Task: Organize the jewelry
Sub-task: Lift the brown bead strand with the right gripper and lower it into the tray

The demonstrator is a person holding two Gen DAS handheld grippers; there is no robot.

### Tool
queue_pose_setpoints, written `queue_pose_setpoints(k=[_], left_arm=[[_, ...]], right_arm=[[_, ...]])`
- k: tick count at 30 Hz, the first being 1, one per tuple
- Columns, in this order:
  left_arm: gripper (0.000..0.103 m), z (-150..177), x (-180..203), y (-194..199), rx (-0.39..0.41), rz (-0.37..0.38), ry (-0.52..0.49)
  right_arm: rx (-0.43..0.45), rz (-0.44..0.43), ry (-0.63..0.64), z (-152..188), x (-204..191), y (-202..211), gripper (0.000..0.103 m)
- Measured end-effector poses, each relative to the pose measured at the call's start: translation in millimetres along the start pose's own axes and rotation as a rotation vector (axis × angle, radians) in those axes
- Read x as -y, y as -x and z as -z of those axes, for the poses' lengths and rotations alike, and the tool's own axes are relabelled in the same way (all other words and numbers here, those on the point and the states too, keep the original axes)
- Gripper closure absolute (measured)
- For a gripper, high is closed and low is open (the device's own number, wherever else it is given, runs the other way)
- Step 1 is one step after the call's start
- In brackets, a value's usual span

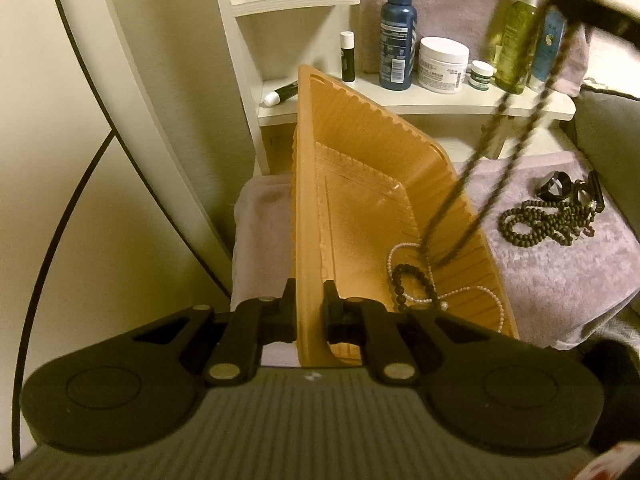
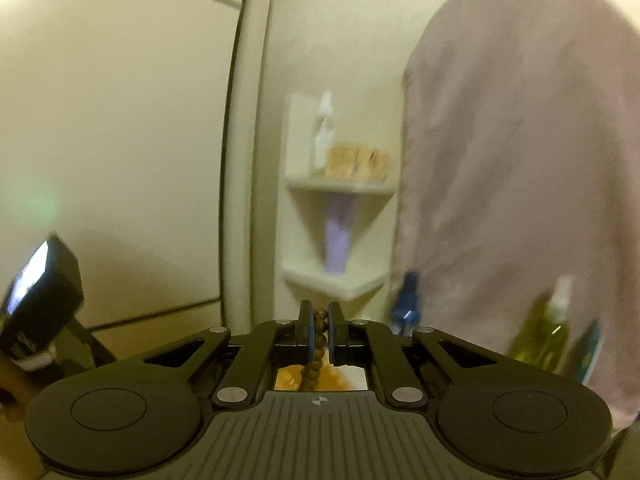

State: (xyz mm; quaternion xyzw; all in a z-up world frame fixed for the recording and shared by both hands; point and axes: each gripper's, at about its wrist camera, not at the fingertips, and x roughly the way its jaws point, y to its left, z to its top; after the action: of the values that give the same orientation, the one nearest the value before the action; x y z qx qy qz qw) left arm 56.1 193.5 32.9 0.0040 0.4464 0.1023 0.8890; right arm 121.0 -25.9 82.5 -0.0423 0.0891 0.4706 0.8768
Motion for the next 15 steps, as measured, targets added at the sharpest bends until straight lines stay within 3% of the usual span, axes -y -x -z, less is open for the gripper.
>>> queue_pose_setpoints(k=[8, 15], left_arm=[[0.093, -0.7, -0.8, -0.1, 0.002, 0.001, 0.001], [0.093, -1.3, -0.7, 0.6, 0.003, 0.0, 0.0]], right_arm=[[-0.231, -0.207, -0.277, 50.3, 13.5, -50.5, 0.097], [-0.335, -0.314, -0.387, 83.6, 11.0, -59.3, 0.097]])
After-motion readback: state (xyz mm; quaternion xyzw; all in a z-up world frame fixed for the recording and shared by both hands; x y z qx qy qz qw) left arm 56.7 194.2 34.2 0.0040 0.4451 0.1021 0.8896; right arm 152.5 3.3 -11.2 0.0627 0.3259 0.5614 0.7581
